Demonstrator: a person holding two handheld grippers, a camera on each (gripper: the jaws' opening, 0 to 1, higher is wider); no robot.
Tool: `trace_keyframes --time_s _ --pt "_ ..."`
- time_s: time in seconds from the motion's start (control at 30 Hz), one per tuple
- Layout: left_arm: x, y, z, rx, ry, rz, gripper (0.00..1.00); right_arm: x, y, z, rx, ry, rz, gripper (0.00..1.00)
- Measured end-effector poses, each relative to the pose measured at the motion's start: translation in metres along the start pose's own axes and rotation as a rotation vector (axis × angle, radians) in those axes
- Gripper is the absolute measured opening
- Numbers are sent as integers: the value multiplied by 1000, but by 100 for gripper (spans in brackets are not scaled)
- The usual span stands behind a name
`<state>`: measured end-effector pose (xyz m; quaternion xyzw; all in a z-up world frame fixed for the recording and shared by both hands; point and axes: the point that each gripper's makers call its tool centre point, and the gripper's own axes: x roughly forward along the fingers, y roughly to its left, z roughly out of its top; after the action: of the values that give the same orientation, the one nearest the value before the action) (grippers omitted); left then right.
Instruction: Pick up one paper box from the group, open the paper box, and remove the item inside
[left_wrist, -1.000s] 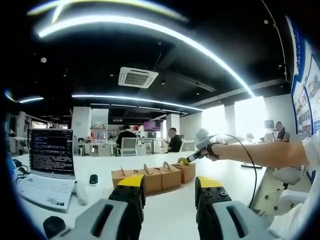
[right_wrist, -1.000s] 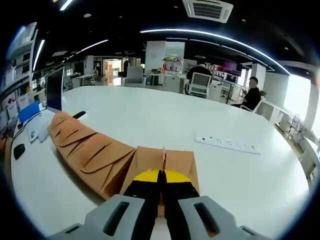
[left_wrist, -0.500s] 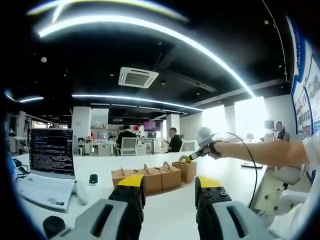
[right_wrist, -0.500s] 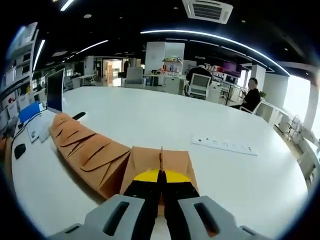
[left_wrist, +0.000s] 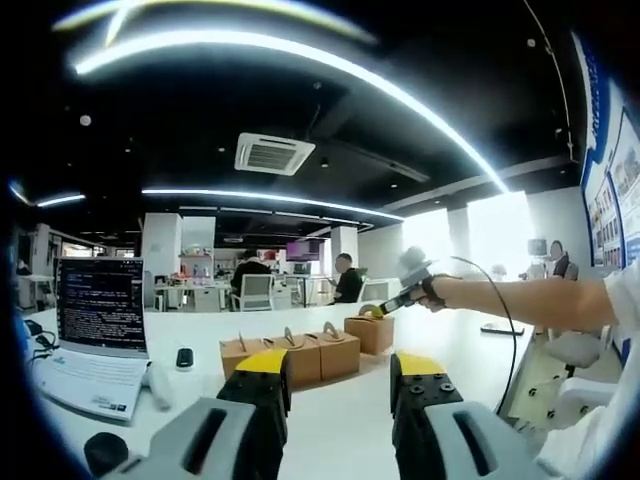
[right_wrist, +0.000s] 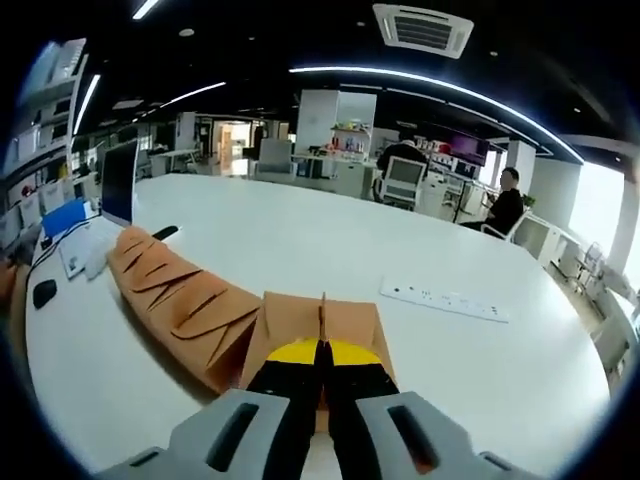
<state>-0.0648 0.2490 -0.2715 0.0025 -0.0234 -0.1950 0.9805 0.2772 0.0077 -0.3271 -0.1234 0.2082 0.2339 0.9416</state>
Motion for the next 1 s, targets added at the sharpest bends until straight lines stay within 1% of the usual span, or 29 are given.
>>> trace_keyframes --time_s 0.13,0.23,0.3,0.63,0.7,0.8,1.0 --pt "0 1 -1 0 3 1 41 -7 2 3 -23 -4 14 3" --pt "0 2 0 -3 -1 3 41 -15 6 0 -35 -6 27 3" --pt "0 2 -1 -3 -1 1 41 -19 9 0 -56 -9 35 3" --pt "2 -2 -1 1 3 -7 41 -39 21 0 -113 -18 86 3" --pt "2 -2 -1 -1 1 -7 41 -45 24 -2 -117 -21 92 3" --pt "3 -4 -1 4 6 -10 41 -48 22 -1 -113 -25 104 3" --pt "3 -4 -2 1 9 -13 41 -55 26 -6 -129 -25 129 3"
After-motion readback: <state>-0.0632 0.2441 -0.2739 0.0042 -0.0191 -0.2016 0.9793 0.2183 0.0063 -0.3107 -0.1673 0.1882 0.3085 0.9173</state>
